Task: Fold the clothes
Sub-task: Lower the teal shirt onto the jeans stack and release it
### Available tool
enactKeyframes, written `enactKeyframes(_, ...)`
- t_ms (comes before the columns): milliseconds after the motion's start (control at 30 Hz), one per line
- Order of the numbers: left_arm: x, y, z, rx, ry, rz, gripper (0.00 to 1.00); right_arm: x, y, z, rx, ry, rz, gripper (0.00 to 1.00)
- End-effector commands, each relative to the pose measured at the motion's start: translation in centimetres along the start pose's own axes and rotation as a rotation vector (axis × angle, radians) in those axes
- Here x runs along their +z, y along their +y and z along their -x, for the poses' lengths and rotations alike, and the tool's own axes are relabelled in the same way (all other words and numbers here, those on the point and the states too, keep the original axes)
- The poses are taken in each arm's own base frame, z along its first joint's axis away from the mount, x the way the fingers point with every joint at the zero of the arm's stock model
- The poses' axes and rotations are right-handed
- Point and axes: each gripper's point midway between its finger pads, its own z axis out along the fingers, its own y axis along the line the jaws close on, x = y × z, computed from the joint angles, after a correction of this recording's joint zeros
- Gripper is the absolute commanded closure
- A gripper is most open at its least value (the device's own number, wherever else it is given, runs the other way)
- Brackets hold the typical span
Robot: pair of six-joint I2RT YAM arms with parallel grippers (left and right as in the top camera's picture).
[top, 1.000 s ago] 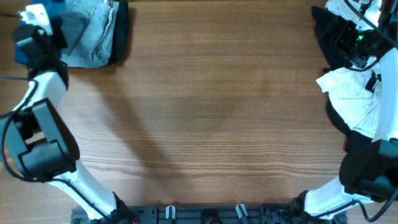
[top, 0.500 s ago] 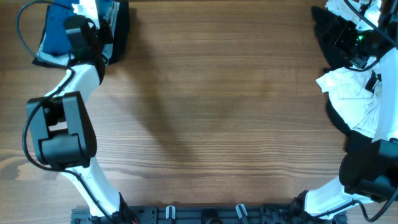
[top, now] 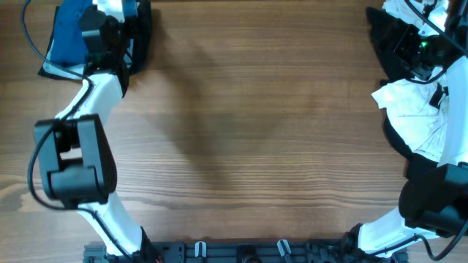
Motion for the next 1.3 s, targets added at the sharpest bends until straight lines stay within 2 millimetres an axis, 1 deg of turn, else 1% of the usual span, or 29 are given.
enactKeyframes(0,-2.7,-0.7,7.9,-0.119,-0.146,-0.015,0.0,0.7,0.1,-0.1,-0.011,0.014,0.002,0.0)
enactKeyframes(33,-3.0,0.6,8.8,-0.135,-0.183,0.06,0.0,0.7,0.1,-0.1,-0.011,0.014,0.002,0.0)
enactKeyframes(67,-3.0,1.6,8.9,-0.138,-0.196,0.111,0.0,0.7,0.1,-0.1,-0.011,0.014,0.002,0.0)
enactKeyframes(133,-3.0,3.9,8.7,-0.147,-0.224,0.231,0.0,0.7,0.1,-0.2,-0.01,0.016,0.001,0.0)
enactKeyframes(200,-2.6,5.6,8.1,-0.123,-0.237,0.278,0.0,0.7,0.1,-0.2,-0.009,0.019,0.0,0.0)
enactKeyframes(267,-1.0,8.0,6.7,-0.122,-0.23,0.301,0.0,0.7,0.1,-0.3,-0.007,0.025,-0.001,0.0)
enactKeyframes(367,2.2,9.9,4.2,-0.125,-0.139,0.26,0.0,0.9,-0.1,-0.7,-0.002,0.041,-0.005,0.01)
enactKeyframes(433,4.0,11.2,3.3,-0.136,-0.056,0.252,0.0,0.9,-0.2,-1.0,0.001,0.053,-0.009,0.0)
enactKeyframes(533,5.0,12.9,2.7,-0.154,0.035,0.268,0.0,0.9,-0.3,-1.0,-0.001,0.052,-0.016,0.0)
enactKeyframes(567,5.1,13.3,1.9,-0.158,0.062,0.273,0.0,0.9,-0.3,-0.9,-0.001,0.051,-0.015,0.01)
enactKeyframes(633,5.7,13.1,-1.6,-0.174,0.15,0.26,0.0,0.9,-0.3,-0.8,0.0,0.045,-0.014,0.0)
enactKeyframes(667,6.2,12.4,-4.1,-0.185,0.204,0.23,0.0,0.9,-0.2,-0.8,-0.001,0.043,-0.013,0.0)
enactKeyframes(733,7.3,10.6,-8.1,-0.199,0.282,0.172,0.0,0.9,-0.2,-0.7,-0.002,0.039,-0.012,0.0)
enactKeyframes(833,8.8,7.7,-15.9,-0.201,0.406,0.137,0.0,0.9,-0.2,-0.6,-0.002,0.037,-0.011,0.0)
enactKeyframes(867,9.0,7.1,-18.9,-0.2,0.453,0.143,0.0,0.9,-0.2,-0.7,-0.002,0.042,-0.013,0.0)
enactKeyframes(900,9.0,6.6,-21.5,-0.201,0.499,0.143,0.0,0.9,-0.3,-0.8,-0.001,0.046,-0.014,0.0)
enactKeyframes(933,8.7,6.0,-24.6,-0.207,0.554,0.139,0.0,0.9,-0.3,-0.9,-0.004,0.05,-0.015,0.0)
enactKeyframes(967,8.3,5.7,-26.7,-0.224,0.597,0.141,0.0,0.9,-0.3,-1.0,-0.01,0.051,-0.015,0.01)
enactKeyframes(1000,7.7,5.2,-29.8,-0.25,0.66,0.146,0.0,0.9,-0.3,-1.0,-0.019,0.051,-0.015,0.0)
enactKeyframes(1033,7.0,4.8,-32.2,-0.268,0.715,0.151,0.0,0.9,-0.3,-1.0,-0.022,0.051,-0.015,0.0)
enactKeyframes(1067,6.3,4.6,-34.1,-0.274,0.758,0.153,0.0,0.9,-0.3,-0.9,-0.022,0.05,-0.015,0.0)
enactKeyframes(1100,5.7,4.3,-35.8,-0.279,0.799,0.154,0.0,0.9,-0.3,-0.9,-0.023,0.048,-0.014,0.01)
enactKeyframes(1133,5.2,4.2,-36.7,-0.282,0.825,0.155,0.0,0.9,-0.3,-0.8,-0.023,0.047,-0.014,0.0)
enactKeyframes(1200,5.0,4.1,-37.0,-0.284,0.837,0.156,0.0,0.9,-0.3,-0.9,-0.022,0.049,-0.014,0.0)
enactKeyframes(1267,5.2,4.2,-36.1,-0.283,0.825,0.155,0.0,0.9,-0.3,-1.0,-0.021,0.052,-0.015,0.0)
